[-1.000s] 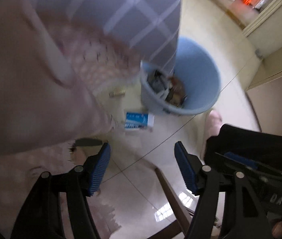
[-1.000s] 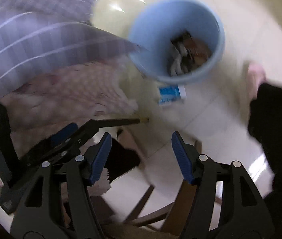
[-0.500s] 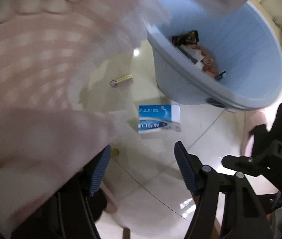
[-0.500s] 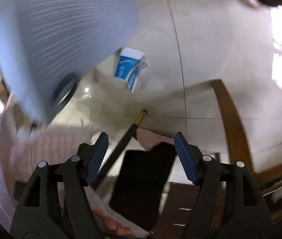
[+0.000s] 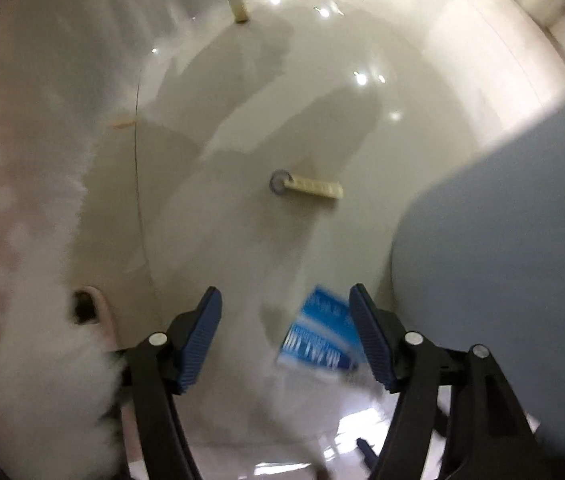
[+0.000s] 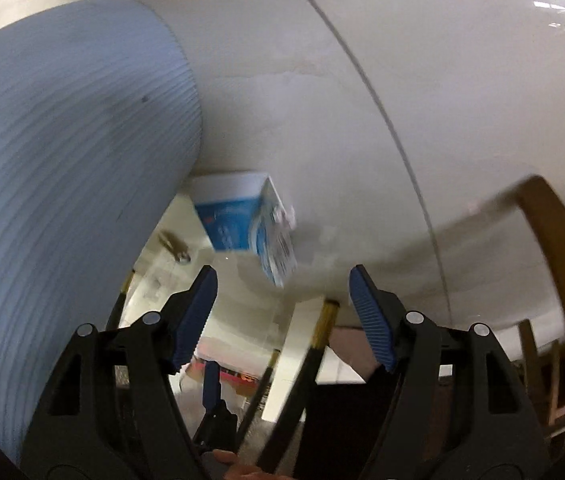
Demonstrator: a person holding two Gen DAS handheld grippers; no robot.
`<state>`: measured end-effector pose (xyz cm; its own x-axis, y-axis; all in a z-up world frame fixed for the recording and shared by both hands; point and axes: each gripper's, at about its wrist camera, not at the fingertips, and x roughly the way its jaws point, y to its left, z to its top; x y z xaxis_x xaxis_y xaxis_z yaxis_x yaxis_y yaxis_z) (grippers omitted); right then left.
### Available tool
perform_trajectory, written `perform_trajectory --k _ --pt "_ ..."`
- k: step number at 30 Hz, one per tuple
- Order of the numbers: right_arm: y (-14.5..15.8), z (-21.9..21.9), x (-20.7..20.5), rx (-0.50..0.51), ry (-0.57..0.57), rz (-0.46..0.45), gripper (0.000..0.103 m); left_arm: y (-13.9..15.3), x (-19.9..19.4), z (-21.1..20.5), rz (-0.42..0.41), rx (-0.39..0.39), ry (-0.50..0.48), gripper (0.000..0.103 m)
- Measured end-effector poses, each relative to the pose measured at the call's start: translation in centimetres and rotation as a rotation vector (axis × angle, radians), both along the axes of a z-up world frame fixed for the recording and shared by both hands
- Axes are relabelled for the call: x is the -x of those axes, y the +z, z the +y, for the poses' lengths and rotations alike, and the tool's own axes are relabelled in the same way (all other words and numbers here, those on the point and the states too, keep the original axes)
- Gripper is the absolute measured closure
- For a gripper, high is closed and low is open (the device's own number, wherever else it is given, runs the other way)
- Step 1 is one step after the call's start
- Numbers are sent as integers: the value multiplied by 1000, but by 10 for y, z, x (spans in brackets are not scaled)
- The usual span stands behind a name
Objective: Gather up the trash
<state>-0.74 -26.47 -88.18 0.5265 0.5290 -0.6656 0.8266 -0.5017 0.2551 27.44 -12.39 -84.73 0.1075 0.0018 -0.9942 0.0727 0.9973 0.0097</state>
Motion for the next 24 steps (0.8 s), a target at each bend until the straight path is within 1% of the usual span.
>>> perform_trajectory --k 3,4,6,7,8,10,12,13,15,17,20,24 --pt "-15 5 -9 -16 -29 -6 36 -15 -15 1 -35 10 57 38" --pt "-19 5 -11 -17 -32 -1 38 -18 -19 1 -47 4 70 38" --pt "-24 6 -15 -20 -35 -4 40 -27 -28 5 -63 30 125 38" --pt "-24 5 -16 -20 -39 -9 44 -29 -32 9 -74 39 159 38" --pt "-22 4 -16 -15 -46 -9 46 -30 -34 12 -79 50 183 38" --pt "-28 6 -20 -14 -48 -15 49 -40 -44 20 -74 79 242 38" --pt "-32 3 -23 -22 -58 -29 57 -51 -55 20 -79 75 261 38" --pt "-33 4 -24 -25 -64 -35 68 -54 -59 20 -85 83 269 38" --pt "-36 5 -28 -31 -74 -56 70 -59 -69 21 -105 96 296 38" --pt "-35 3 -31 -26 -68 -63 70 -67 -78 18 -94 131 321 38" --pt "-36 2 -33 -29 -64 -69 73 -81 -90 8 -55 161 307 38" --pt "-39 4 -35 -31 -72 -72 73 -97 -95 3 26 258 363 39"
